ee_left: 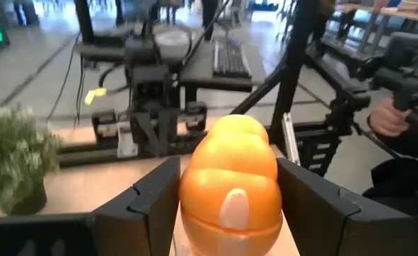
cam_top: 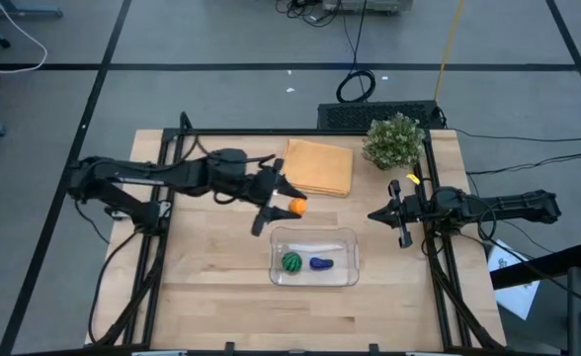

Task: Pick and placing Produce into tupperware
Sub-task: Put the croissant into the transparent bin

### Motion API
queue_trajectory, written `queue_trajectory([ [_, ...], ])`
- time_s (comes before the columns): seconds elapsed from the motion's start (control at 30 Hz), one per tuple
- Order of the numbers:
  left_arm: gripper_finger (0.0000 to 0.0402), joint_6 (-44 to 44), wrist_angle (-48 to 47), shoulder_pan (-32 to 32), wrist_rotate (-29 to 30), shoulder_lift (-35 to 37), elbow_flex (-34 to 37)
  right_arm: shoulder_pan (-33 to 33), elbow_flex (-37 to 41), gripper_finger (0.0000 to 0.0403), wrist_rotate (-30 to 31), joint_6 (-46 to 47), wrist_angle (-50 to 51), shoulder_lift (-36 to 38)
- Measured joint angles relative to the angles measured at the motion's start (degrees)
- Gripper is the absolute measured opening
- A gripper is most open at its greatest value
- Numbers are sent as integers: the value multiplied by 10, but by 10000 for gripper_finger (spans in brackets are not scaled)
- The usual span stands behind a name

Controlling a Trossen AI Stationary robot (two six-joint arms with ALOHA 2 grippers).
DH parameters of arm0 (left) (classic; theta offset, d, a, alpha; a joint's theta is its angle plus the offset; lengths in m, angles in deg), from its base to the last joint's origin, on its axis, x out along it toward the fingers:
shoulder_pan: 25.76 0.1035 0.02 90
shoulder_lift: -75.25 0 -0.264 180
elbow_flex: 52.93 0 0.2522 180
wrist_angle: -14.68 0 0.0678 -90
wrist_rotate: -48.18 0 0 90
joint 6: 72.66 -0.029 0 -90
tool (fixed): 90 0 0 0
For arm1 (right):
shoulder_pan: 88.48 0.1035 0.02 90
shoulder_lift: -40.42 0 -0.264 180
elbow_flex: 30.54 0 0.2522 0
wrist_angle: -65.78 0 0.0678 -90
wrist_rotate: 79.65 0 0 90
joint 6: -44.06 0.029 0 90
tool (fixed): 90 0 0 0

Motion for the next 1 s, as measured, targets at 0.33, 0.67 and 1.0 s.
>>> queue_trajectory([
  [0.33,211,12,-65,24,-31,-89,-74,0,0,0,0,-3,1,0],
  [0.67,211,10,-116,35,-88,-169,-111,0,0,0,0,-8,1,0],
  [1.0,211,4,-150,31,-92,-212,-139,0,0,0,0,-9,1,0],
])
